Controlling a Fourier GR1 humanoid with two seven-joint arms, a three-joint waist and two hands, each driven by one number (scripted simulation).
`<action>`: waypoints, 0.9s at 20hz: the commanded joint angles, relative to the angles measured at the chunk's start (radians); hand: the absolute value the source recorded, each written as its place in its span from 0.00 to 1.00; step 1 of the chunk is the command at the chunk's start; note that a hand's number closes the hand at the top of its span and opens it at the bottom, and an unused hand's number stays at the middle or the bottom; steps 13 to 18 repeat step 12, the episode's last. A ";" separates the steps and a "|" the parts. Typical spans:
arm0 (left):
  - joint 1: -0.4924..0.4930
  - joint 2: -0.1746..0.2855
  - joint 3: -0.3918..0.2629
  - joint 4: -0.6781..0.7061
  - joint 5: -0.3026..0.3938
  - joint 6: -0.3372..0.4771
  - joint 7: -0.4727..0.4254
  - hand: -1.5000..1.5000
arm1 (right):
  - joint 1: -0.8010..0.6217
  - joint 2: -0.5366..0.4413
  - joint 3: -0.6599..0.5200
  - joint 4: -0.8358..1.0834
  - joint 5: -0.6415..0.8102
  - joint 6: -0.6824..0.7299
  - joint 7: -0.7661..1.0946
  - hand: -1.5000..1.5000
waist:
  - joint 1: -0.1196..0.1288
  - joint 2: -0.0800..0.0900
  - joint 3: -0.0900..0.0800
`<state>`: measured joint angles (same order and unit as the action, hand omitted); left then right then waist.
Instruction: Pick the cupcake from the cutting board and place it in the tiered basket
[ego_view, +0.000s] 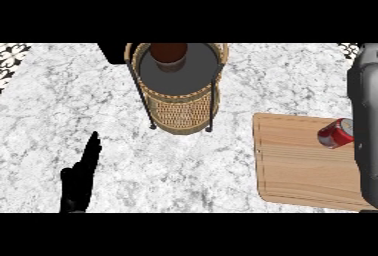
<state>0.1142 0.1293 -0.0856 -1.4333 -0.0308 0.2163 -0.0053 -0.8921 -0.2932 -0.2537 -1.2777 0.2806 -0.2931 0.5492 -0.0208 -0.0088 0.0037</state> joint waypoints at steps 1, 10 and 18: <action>-0.010 0.028 0.024 0.000 0.022 -0.025 0.067 0.50 | 0.105 -0.155 -0.111 -0.110 -0.101 0.124 0.047 0.00 | -0.009 0.001 -0.003; -0.007 -0.044 -0.019 0.044 -0.023 0.019 -0.007 0.50 | 0.418 -0.356 -0.420 -0.090 -0.441 0.475 -0.154 0.00 | 0.005 0.008 -0.003; -0.054 -0.014 0.015 0.082 -0.003 -0.011 0.021 0.50 | 0.406 -0.433 -0.473 -0.053 -0.511 0.559 -0.133 0.00 | 0.006 0.009 -0.003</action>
